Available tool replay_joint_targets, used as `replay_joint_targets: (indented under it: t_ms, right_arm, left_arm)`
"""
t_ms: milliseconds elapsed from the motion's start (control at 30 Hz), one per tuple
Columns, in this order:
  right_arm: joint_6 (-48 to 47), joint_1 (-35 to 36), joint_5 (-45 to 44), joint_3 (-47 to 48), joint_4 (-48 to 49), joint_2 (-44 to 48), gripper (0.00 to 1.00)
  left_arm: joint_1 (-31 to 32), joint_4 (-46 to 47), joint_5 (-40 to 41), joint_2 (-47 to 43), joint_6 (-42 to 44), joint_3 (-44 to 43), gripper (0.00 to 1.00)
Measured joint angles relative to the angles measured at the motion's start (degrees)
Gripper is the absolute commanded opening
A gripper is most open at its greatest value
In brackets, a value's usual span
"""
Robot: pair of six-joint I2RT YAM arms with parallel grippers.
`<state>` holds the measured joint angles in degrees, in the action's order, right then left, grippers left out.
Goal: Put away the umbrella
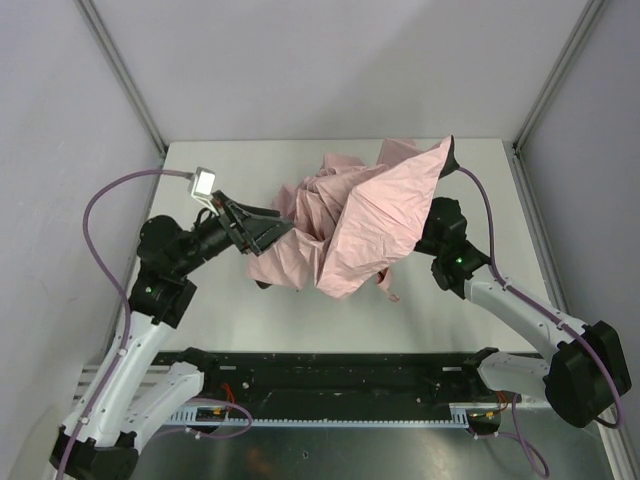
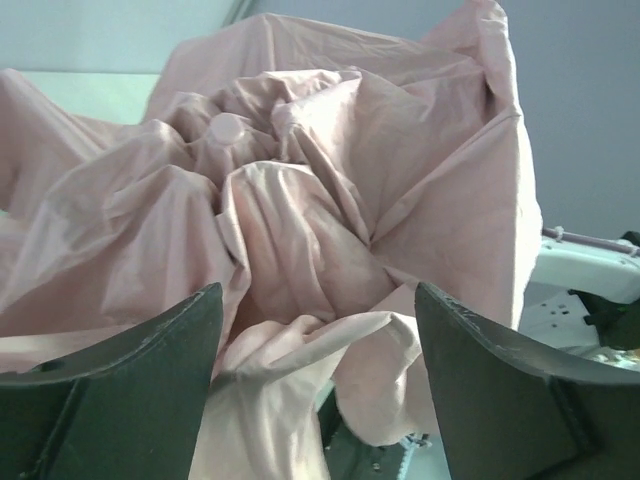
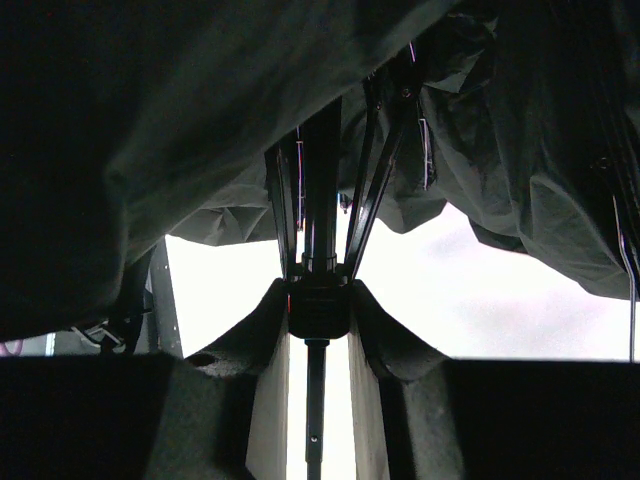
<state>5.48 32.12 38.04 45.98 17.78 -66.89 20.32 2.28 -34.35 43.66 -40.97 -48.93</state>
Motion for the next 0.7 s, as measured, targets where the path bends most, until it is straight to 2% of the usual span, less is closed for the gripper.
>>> replay_joint_targets:
  t_ms: [100, 200, 233, 300, 367, 433, 567, 700]
  right_arm:
    - [0.0, 0.0, 0.0, 0.0, 0.0, 0.0, 0.00]
    - [0.0, 0.0, 0.2, 0.0, 0.0, 0.0, 0.00]
    - [0.0, -0.1, 0.4, 0.0, 0.0, 0.0, 0.00]
    - [0.0, -0.2, 0.6, 0.0, 0.0, 0.0, 0.00]
    - [0.0, -0.4, 0.9, 0.0, -0.2, 0.0, 0.00]
    - [0.0, -0.5, 1.2, 0.0, -0.3, 0.1, 0.00]
    - [0.0, -0.5, 1.9, 0.0, -0.3, 0.1, 0.00]
    - [0.0, -0.5, 2.5, 0.0, -0.3, 0.1, 0.00]
  left_arm:
    - [-2.0, -2.1, -0.1, -1.1, 0.4, 0.0, 0.66]
    - [-3.7, -3.9, -0.5, -2.4, 0.9, 0.0, 0.64]
    - [-4.1, -4.7, -0.6, -2.9, 1.4, 0.0, 0.59]
    - [-4.5, -6.2, -0.6, -3.8, 2.4, 0.0, 0.41]
    - [-4.7, -8.2, -0.6, -5.0, 3.9, 0.0, 0.36]
    - [-4.8, -9.8, -0.8, -5.7, 5.0, 0.0, 0.42]
    - [-4.8, -11.4, -2.5, -6.1, 5.7, 0.1, 0.61]
    - [-4.9, -12.8, -3.7, -5.7, 6.5, 0.7, 0.71]
